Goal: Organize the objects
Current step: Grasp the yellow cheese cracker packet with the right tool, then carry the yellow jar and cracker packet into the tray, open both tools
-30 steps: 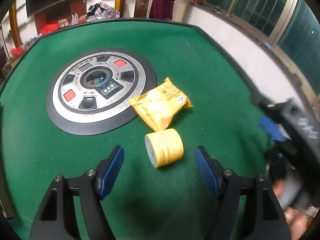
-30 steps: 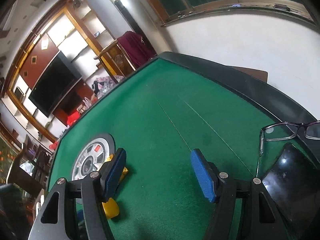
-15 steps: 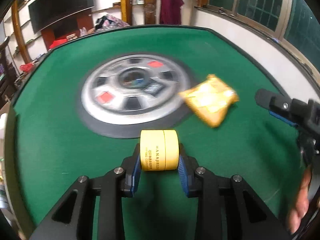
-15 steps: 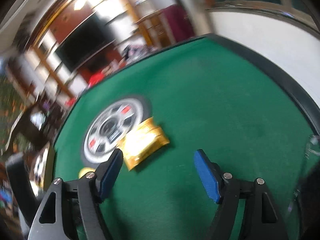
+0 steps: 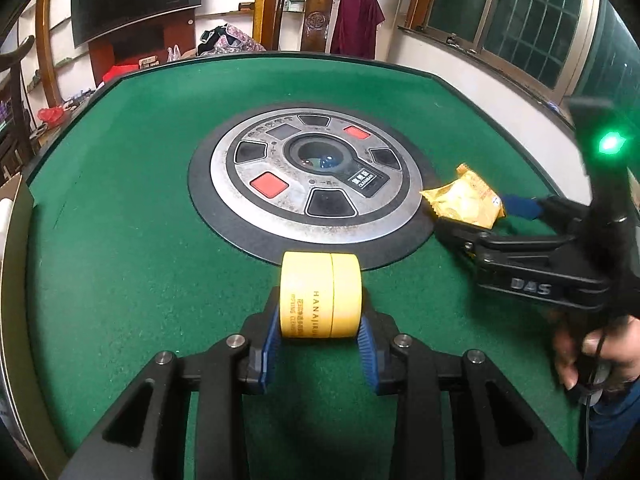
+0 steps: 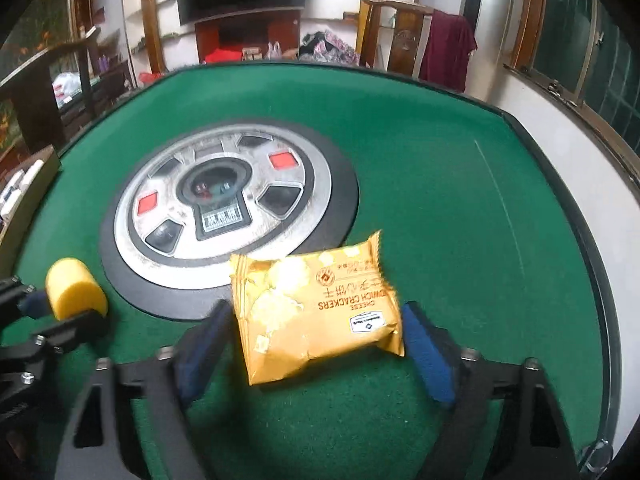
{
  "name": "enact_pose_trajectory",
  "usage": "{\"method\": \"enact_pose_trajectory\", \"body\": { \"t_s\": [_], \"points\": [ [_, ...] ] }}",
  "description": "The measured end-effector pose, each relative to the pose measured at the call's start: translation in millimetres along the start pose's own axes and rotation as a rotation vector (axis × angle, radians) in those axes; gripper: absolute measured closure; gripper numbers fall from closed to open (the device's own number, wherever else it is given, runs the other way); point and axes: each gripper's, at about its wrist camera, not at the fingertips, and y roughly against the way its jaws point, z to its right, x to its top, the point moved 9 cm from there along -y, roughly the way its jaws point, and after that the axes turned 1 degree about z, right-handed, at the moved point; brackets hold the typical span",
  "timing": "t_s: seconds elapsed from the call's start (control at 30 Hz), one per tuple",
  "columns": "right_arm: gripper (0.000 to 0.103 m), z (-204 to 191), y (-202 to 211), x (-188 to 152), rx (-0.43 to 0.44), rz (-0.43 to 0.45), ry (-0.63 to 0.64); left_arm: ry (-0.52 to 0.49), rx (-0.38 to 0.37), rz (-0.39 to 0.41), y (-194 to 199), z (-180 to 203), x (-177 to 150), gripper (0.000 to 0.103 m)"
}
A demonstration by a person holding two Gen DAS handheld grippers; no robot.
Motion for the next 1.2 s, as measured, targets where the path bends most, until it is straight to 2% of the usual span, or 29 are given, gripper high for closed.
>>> {"method": "enact_pose_trajectory", "body": {
  "t_s": [0.13, 0.33, 0.43, 0.5, 0.87, 0.93, 1.1, 1.2],
  "points": [
    [0.044, 5, 7, -3, -0.017, 0.025, -0.038, 0.000, 0.007, 0.007, 0, 0, 0, 0.071],
    [0.045, -10, 29, -3, -0.070, 0.100, 0.003, -0.014, 0.034, 0.033, 4, 0, 2, 0.071],
    [0.046, -19, 43, 3, -0.046, 0.147, 0.009, -0.016, 0.047, 0.052, 8, -1, 4, 0.071],
    [0.046, -21, 51, 7, -0.059, 0.177, 0.008, -0.013, 0.060, 0.085, 14, -2, 8, 0.071],
    [0.045, -40, 66, 6, -0.083, 0.198, -0.002, -0.016, 0.125, 0.207, 44, -11, 18, 0.071],
    [0.045, -44, 71, 3, -0.102, 0.203, -0.001, -0.014, 0.137, 0.226, 53, -13, 16, 0.071],
    [0.045, -58, 79, -4, -0.078, 0.204, -0.024, -0.008, 0.139, 0.251, 76, -19, 2, 0.071],
    [0.045, -69, 83, -7, -0.067, 0.208, -0.022, -0.006, 0.167, 0.283, 94, -27, -1, 0.071]
  ]
}}
